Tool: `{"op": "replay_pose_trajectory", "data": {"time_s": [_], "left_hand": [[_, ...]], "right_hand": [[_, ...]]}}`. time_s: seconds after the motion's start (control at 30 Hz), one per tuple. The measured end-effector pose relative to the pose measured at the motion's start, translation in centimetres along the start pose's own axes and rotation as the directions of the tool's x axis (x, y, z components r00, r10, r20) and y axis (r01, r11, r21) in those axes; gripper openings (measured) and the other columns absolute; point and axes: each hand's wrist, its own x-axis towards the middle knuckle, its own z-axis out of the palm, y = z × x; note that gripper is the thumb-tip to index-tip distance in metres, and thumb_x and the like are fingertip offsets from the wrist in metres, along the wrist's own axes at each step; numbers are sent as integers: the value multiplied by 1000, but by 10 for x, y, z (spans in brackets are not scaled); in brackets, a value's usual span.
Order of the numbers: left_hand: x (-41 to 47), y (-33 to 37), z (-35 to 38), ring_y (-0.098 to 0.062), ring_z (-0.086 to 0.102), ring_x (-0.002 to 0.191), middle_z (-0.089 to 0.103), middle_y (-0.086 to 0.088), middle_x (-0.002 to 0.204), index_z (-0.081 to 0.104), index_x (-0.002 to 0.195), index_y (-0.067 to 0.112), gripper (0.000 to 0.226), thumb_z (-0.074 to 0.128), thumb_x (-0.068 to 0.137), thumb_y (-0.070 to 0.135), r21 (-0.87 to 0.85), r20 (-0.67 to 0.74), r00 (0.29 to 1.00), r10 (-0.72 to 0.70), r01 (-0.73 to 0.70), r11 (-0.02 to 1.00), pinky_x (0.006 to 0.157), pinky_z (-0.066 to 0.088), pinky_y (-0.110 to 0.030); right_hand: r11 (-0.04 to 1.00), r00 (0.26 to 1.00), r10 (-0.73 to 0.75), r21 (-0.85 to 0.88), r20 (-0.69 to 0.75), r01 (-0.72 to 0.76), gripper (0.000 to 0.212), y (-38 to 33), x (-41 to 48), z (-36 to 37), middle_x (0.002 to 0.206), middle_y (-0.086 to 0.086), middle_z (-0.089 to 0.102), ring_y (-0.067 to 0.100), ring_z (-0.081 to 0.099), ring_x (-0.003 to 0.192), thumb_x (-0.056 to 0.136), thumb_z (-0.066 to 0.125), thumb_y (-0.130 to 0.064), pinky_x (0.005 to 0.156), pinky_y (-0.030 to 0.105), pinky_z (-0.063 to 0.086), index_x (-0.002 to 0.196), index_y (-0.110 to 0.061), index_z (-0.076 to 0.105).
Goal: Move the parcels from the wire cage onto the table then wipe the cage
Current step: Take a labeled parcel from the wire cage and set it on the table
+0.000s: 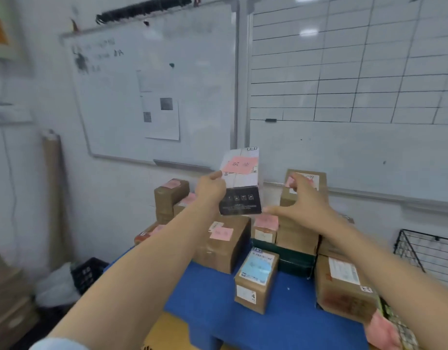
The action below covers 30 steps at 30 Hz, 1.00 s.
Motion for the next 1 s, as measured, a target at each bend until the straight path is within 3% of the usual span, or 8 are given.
{"op": "replay_pose_trajectory", "data": {"time_s": [0.1,0.23,0.4,0.5,0.63,0.73,0.87,1.0], "left_hand": [[19,-6,-15,-16,60,76,59,-5,104,54,131,16,37,46,96,9,45,-56,998,1,2,999,62,54,-29],[45,-22,-23,-21,59,92,56,-10,129,53,134,17,40,42,96,10,137,-101,995,12,2,991,54,49,-23],[83,-49,-21,-18,55,76,58,-8,124,51,136,17,41,40,98,7,212,-92,996,-9,29,977,75,55,-35],[108,-69,-21,-20,57,71,61,-13,119,51,135,18,44,38,96,4,259,-19,1000,2,3,966,63,50,-31],[137,-92,-27,-23,53,118,50,-6,140,50,136,16,39,38,99,10,423,94,995,43,-79,903,88,42,-25],[157,-111,-35,-24,50,123,49,-8,140,49,137,17,38,38,100,15,479,150,988,33,-102,872,96,40,-29],[178,-134,-44,-21,55,116,51,-8,138,48,138,17,38,43,100,18,482,222,975,-11,-100,870,82,44,-21],[196,-150,-51,-19,54,117,51,-7,138,47,139,18,39,45,100,19,502,248,968,-43,-91,860,71,37,-10]], "right_hand": [[999,1000,1,46,26,-2,115,-14,21,28,154,3,30,22,36,136,62,83,-54,104,40,39,150,-19,17],[997,994,-35,79,105,27,94,-24,50,64,146,3,40,19,42,129,72,82,-37,88,24,36,146,-17,26],[988,987,-85,139,140,65,84,-25,82,117,140,-3,45,15,45,126,72,83,-28,92,21,34,141,-21,35],[993,992,-33,116,125,18,82,-14,103,150,130,-8,54,11,54,116,66,83,-32,87,21,45,136,-23,42],[996,993,83,30,78,-86,66,3,128,187,126,-6,58,15,58,111,73,79,-29,88,29,50,131,-20,48],[981,976,195,-18,98,-194,70,4,131,214,135,6,50,22,50,122,82,74,-30,99,30,41,141,-14,41],[959,953,282,-65,110,-277,72,16,137,243,140,7,45,21,46,125,86,69,-32,103,31,37,146,-16,33],[953,946,297,-95,129,-286,70,21,145,265,138,8,45,21,46,124,89,66,-33,103,31,39,147,-16,31]]}}
